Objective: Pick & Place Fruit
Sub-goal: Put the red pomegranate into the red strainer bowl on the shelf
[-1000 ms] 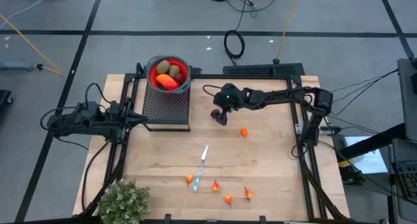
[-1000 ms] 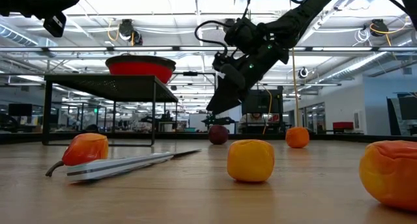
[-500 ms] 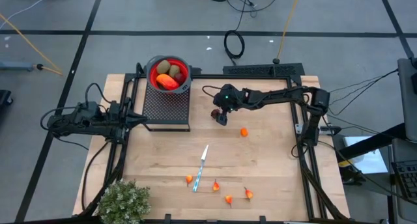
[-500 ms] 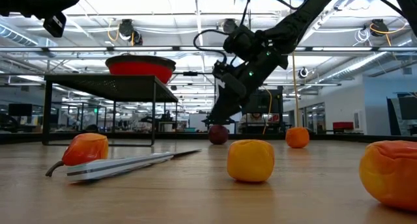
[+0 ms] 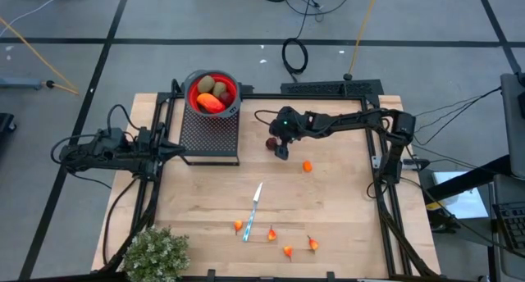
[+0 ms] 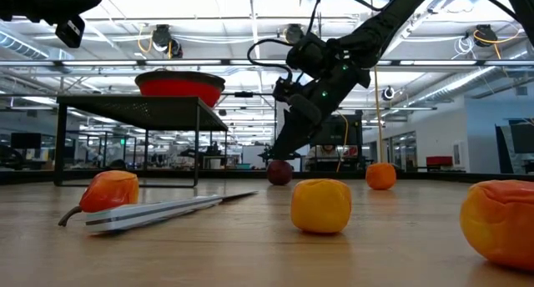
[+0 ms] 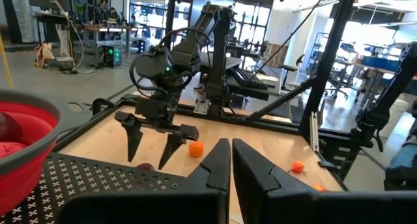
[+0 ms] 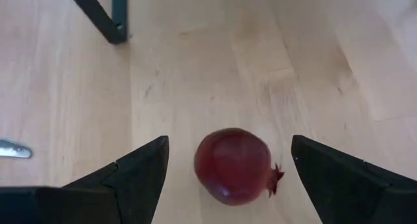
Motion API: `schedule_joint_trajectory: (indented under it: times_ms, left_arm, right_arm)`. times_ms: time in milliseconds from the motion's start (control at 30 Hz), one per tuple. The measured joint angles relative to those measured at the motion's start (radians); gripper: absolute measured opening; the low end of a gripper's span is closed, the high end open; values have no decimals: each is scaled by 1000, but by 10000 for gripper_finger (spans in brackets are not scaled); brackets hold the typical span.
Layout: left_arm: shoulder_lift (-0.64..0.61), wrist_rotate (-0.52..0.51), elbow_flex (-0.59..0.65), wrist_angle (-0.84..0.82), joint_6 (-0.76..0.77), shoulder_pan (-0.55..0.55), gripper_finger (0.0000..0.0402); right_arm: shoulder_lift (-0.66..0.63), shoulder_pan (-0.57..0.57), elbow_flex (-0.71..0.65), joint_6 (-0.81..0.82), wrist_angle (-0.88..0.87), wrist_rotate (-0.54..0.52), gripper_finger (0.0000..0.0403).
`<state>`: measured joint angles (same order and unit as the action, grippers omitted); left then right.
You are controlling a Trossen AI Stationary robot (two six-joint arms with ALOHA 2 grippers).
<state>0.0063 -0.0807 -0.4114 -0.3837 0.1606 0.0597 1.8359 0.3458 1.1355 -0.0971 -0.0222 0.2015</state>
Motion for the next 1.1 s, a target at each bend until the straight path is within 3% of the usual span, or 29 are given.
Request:
schedule_joint_trajectory:
  times_ms: [100,300,1100]
  left_arm:
    - [0,0,0,0,0,0,15]
    - [0,0,0,0,4,0,2]
    - [0,0,0,0,11,0,16]
  right_arm:
    - [0,2,0,4,-5,63,318]
    - [0,2,0,28,-6,92,318]
    - [0,-65,0,75,-139,108,318]
